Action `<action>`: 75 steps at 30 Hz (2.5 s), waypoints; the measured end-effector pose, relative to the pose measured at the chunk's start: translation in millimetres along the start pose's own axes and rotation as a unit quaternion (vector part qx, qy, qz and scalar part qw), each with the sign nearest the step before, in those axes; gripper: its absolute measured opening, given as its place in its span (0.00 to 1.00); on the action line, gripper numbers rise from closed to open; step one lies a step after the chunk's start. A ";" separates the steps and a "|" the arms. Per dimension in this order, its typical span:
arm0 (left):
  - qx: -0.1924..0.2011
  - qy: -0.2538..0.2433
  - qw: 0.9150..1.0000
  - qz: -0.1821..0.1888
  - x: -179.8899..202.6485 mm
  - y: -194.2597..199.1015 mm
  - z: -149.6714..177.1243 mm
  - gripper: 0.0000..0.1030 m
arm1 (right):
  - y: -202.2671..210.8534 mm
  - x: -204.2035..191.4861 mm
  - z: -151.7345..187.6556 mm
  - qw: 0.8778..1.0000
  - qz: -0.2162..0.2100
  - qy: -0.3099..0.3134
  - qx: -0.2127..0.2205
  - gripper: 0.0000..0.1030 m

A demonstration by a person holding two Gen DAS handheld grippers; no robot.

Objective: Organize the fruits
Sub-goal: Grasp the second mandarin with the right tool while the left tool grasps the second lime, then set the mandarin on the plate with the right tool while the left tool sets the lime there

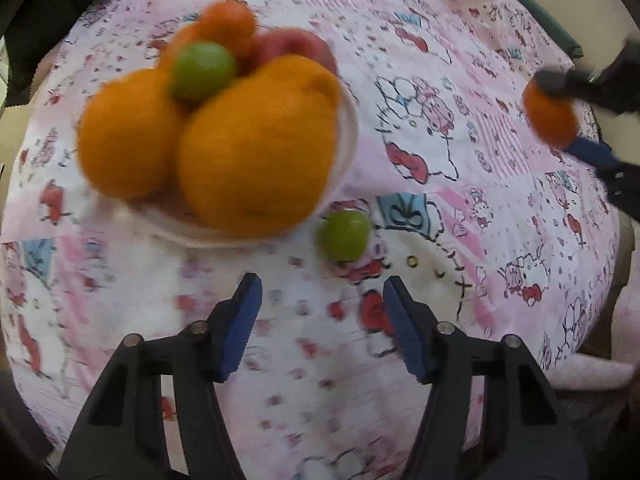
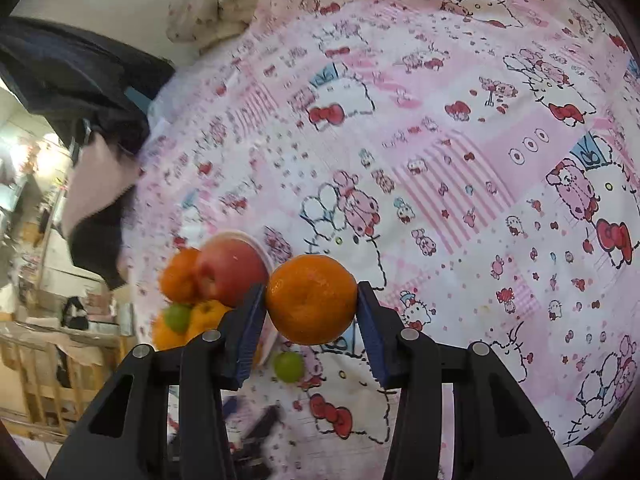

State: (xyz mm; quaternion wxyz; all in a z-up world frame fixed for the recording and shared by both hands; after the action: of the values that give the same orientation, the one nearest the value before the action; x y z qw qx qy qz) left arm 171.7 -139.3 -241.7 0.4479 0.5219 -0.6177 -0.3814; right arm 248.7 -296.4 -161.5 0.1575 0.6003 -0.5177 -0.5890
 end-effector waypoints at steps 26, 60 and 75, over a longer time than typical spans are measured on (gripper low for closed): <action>0.007 -0.040 0.996 -0.075 17.6 -19.0 -13.9 0.24 | 20.2 -24.1 -15.3 0.998 -0.053 0.003 0.020 0.46; 0.121 -0.041 0.990 -0.065 -132.3 120.1 -49.2 0.25 | -62.5 -38.1 40.1 0.993 -0.074 -0.049 -0.074 0.46; 0.118 -0.022 0.992 -0.040 -127.7 112.0 -58.7 0.25 | -132.7 -30.6 46.7 0.985 -0.049 -0.109 -0.121 0.57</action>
State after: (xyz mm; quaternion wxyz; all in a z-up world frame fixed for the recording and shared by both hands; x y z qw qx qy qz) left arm 200.5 4.8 -138.3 0.3534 0.5870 -0.6466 -0.3353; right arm 273.0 -197.1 -262.8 0.1427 0.5333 -0.4267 -0.7163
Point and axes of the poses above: each gripper's, at about its wrist camera, not at the fingertips, and y roughly against the way its jaws point, x to its right, z to its underside, the point moved 10 cm from there along -y, roughly the way its jaws point, and after that the axes turned 5 degrees about -y, right-handed, at the moved point
